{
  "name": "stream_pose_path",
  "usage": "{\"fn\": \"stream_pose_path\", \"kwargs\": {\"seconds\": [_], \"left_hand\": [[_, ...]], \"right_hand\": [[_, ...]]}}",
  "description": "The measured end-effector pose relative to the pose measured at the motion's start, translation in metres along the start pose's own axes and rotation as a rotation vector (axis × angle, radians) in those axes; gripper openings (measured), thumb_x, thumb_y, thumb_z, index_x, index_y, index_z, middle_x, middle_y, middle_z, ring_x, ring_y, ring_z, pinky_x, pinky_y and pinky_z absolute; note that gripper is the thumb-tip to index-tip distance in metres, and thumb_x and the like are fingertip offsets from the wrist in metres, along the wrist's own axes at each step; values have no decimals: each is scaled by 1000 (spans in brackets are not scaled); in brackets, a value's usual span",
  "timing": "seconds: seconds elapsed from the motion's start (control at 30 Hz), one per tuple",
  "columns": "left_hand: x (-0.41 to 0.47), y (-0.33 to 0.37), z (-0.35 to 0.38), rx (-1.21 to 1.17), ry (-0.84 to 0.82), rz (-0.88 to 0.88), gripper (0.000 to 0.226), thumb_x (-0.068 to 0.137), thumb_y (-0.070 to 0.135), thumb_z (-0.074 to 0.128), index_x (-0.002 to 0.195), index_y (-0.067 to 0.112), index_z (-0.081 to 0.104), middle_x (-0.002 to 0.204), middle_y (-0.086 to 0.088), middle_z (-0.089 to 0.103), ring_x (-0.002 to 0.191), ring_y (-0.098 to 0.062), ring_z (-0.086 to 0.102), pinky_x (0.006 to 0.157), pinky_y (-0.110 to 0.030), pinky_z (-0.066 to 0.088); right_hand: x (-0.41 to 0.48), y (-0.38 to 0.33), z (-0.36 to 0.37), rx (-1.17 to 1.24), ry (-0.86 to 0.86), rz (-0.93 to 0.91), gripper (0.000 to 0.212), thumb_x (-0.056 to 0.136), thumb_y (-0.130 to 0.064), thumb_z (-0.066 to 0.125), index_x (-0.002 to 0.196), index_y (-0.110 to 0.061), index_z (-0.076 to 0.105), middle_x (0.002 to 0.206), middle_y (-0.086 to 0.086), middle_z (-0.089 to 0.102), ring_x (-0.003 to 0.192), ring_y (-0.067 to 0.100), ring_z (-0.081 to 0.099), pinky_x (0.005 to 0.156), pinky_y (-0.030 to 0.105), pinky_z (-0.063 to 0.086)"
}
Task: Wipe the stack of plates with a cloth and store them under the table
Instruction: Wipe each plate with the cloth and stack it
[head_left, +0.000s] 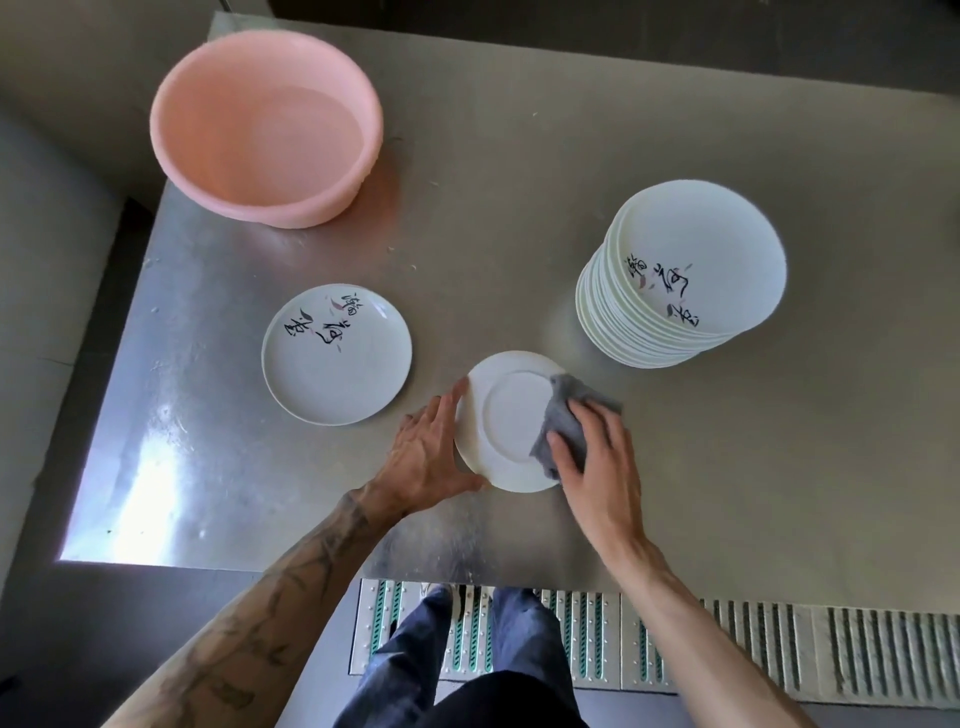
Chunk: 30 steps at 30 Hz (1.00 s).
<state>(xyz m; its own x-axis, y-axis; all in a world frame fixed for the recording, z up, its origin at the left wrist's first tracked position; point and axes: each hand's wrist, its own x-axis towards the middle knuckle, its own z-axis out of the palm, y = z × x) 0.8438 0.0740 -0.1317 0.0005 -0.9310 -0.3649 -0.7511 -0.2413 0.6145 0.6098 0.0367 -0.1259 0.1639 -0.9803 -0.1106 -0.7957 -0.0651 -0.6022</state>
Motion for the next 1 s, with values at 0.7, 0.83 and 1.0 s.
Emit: {"fn": "stream_pose_path", "kwargs": {"seconds": [0.7,0.83,1.0], "left_hand": [[-2,7,-3,-46,11,-11,127,61,50,95,158,16,22,150,-1,47,136,-25,48,110,-42,35],[-3,9,-1,-38,24,-15,129,62,53,94,160,16,18,156,-2,42,139,-25,44,115,-41,31],[-4,8,0,-24,19,-13,130,63,55,92,160,15,15,160,-3,36,142,-27,41,116,-42,28]], "right_hand": [[51,-47,27,-198,-176,-577,39,100,-23,61,138,-15,61,147,-1,56,140,20,47,117,40,34],[46,-29,10,-154,-67,-277,45,97,-24,65,141,-15,57,146,0,53,130,22,51,109,40,42],[-19,-20,9,-30,85,18,41,98,-20,67,138,-15,60,144,-2,52,123,22,48,106,36,45]]}}
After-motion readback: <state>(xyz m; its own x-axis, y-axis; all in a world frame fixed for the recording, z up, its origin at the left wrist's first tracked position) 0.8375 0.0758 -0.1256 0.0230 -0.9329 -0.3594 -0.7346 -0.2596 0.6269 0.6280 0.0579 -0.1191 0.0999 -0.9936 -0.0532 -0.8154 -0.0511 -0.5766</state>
